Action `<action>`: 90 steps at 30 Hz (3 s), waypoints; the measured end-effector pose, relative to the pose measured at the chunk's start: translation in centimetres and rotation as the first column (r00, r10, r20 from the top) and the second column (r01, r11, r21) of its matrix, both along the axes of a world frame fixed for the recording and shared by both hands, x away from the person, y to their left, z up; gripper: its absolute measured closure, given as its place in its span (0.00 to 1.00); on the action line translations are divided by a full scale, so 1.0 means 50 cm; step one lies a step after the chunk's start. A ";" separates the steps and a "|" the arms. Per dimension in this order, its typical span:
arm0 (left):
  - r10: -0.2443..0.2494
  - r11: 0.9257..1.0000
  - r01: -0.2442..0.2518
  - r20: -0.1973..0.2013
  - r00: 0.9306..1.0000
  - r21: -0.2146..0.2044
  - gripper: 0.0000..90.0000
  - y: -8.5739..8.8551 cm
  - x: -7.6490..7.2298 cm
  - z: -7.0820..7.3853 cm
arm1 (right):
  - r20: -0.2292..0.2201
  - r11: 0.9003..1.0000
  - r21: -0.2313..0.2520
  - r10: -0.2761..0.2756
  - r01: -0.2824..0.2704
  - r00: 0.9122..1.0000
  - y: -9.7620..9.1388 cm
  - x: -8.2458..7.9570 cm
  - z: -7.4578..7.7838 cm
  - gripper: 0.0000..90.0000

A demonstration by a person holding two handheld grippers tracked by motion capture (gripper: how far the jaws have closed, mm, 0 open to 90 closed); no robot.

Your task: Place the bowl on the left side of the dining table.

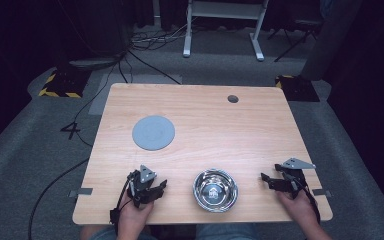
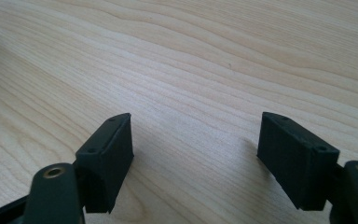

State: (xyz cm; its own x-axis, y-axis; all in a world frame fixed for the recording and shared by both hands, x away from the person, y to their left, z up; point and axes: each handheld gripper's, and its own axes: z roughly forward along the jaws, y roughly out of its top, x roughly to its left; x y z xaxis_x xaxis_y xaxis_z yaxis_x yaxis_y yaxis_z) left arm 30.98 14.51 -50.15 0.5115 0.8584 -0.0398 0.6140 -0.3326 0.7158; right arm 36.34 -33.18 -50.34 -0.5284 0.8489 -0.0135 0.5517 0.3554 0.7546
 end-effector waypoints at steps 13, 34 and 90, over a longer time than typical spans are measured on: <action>0.002 1.000 -0.002 0.003 1.000 0.012 0.52 -0.002 -0.001 0.000 | 0.000 1.000 0.000 0.000 0.000 1.000 0.000 0.000 0.000 0.29; 0.079 0.994 -0.070 0.115 0.990 -0.078 0.58 0.011 -0.042 0.069 | 0.000 1.000 0.002 -0.001 0.001 1.000 0.000 0.000 0.000 0.29; -0.154 0.976 0.134 -0.107 0.982 -0.174 0.47 -0.201 0.036 0.164 | 0.000 1.000 0.002 -0.001 0.001 1.000 0.000 0.000 0.000 0.29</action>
State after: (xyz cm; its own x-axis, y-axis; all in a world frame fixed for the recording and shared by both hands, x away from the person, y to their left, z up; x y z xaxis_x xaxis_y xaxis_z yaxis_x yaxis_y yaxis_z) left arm 32.78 4.45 -41.96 0.6123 0.7522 -0.2435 0.6526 -0.3070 0.6927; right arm 36.34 -33.17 -50.33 -0.5273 0.8496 -0.0120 0.5522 0.3534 0.7551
